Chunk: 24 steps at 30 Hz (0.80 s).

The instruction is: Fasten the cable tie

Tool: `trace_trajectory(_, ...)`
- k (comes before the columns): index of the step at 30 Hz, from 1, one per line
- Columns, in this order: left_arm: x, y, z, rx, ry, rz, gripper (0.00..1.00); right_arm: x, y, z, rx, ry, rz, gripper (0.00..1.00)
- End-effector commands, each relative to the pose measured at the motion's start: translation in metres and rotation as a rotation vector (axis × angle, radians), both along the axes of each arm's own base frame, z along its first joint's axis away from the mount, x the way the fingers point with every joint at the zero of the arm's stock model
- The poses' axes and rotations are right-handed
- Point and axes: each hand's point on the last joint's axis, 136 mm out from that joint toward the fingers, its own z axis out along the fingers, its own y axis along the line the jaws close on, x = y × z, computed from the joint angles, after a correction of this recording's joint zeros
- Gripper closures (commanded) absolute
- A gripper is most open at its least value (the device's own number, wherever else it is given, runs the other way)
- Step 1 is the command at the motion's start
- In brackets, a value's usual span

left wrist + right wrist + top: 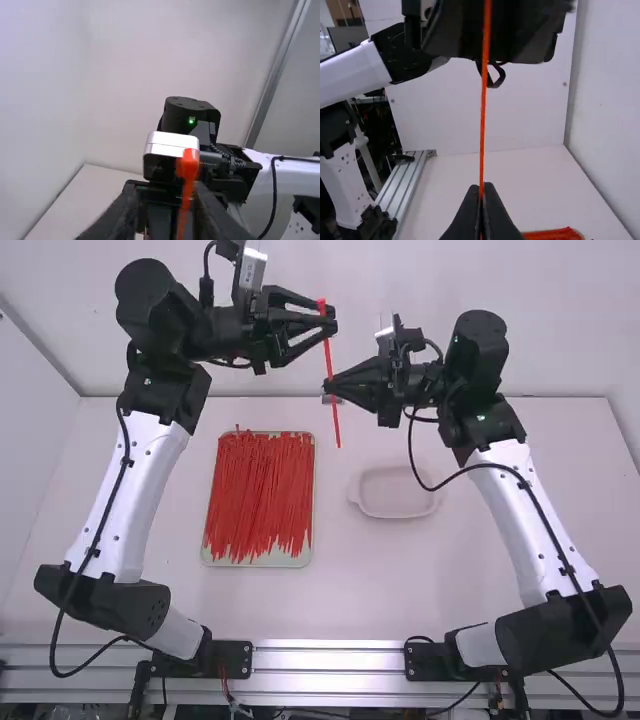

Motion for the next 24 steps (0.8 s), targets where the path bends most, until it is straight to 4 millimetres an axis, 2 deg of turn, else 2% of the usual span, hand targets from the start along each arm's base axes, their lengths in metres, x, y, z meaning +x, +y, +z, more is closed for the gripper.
trace_trajectory(1, 0.000, 0.003, 0.013, -0.023, -0.020, 0.021, 0.64, 0.004, -0.004, 0.011, 0.011, -0.014, -0.022, 1.00)
trace_trajectory(2, -0.001, 0.002, 0.015, -0.031, -0.018, 0.017, 0.66, 0.005, -0.005, 0.012, 0.014, -0.008, -0.025, 1.00)
trace_trajectory(5, -0.007, 0.001, 0.021, -0.039, -0.048, 0.000, 0.82, 0.005, -0.007, 0.017, 0.025, -0.018, -0.023, 1.00)
trace_trajectory(8, -0.004, 0.002, 0.022, -0.047, -0.046, 0.016, 0.91, 0.004, -0.006, 0.019, 0.028, -0.034, -0.021, 1.00)
trace_trajectory(9, -0.003, 0.002, 0.022, -0.048, -0.043, 0.019, 0.91, 0.005, -0.006, 0.019, 0.028, -0.032, -0.021, 1.00)
trace_trajectory(13, -0.003, 0.002, 0.023, -0.051, -0.049, 0.022, 0.76, 0.006, -0.007, 0.019, 0.028, -0.032, -0.028, 1.00)
trace_trajectory(16, -0.003, 0.002, 0.024, -0.054, -0.054, 0.025, 0.70, 0.004, -0.005, 0.019, 0.028, -0.033, -0.023, 1.00)
trace_trajectory(21, -0.005, 0.002, 0.027, -0.059, -0.071, 0.023, 0.72, 0.004, -0.004, 0.019, 0.028, -0.036, -0.021, 1.00)
trace_trajectory(23, -0.005, 0.003, 0.028, -0.062, -0.068, 0.021, 0.62, 0.004, -0.004, 0.019, 0.028, -0.035, -0.022, 1.00)
trace_trajectory(24, -0.005, 0.003, 0.028, -0.061, -0.069, 0.020, 0.62, 0.004, -0.004, 0.019, 0.028, -0.034, -0.022, 1.00)
